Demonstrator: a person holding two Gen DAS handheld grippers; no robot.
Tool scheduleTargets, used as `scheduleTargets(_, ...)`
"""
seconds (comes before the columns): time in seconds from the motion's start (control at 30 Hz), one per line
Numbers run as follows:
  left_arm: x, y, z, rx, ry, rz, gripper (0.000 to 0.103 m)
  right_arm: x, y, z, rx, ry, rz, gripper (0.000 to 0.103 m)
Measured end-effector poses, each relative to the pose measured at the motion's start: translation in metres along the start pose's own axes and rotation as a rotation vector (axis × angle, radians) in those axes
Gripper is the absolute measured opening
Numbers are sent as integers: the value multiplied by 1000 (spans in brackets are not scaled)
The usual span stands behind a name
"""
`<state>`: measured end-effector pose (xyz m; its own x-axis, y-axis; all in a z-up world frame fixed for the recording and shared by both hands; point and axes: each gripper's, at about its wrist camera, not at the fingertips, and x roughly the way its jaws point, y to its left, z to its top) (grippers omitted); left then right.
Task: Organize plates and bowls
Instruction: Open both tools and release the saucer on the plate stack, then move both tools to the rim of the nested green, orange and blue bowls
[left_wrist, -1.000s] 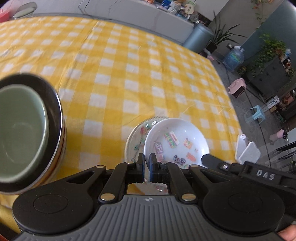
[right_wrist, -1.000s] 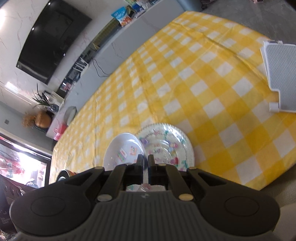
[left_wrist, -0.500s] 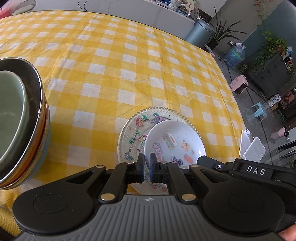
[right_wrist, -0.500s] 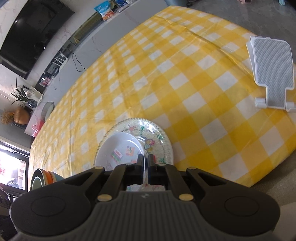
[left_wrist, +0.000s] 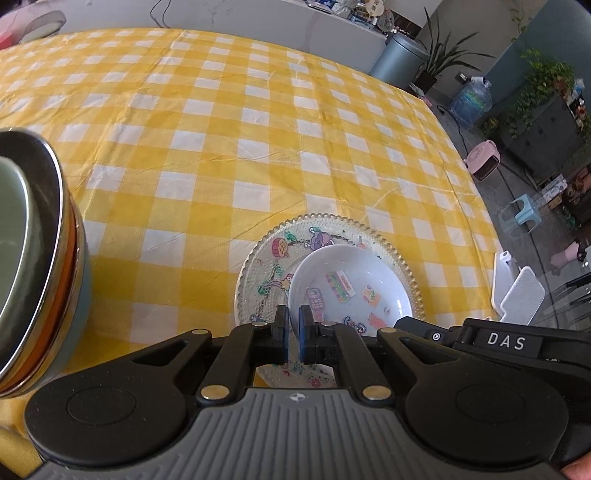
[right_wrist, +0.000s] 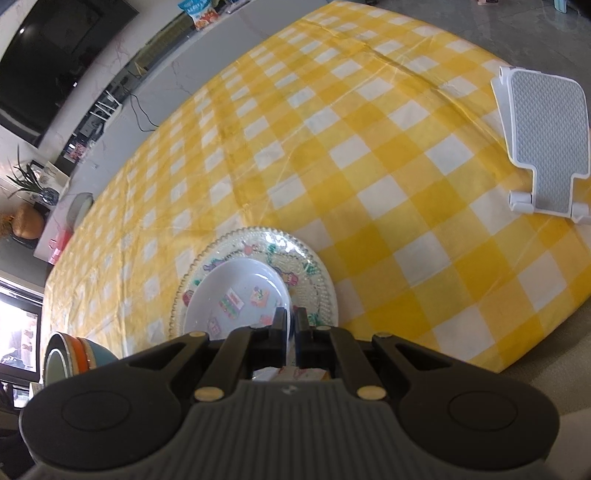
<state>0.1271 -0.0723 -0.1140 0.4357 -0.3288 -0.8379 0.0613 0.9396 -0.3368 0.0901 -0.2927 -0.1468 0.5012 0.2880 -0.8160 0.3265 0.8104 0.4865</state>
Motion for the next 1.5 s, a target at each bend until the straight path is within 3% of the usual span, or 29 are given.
scheduleTargets(0.47, 2, -3, 3, 16, 1, 33, 5, 2, 3, 0, -21, 6, -2, 6)
scheduleTargets(0.63, -1, -3, 3, 14, -8, 35, 19, 1, 3, 1, -19, 4, 14, 13)
scheduleTargets(0.73, -4, -4, 3, 26, -17, 45, 27, -6, 1, 1, -5, -21, 20, 22)
scheduleTargets(0.97, -30, -13, 4, 96, -75, 52, 48, -23, 3, -3, -15, -96, 20, 31)
scheduleTargets(1.23, -79, -19, 15, 231, -96, 31, 59, -38, 27, -10, -126, -155, -85, 47)
scheduleTargets(1.5, -136, 12, 31, 220, -192, 88, 73, -70, 67, -18, -158, -210, -15, 58)
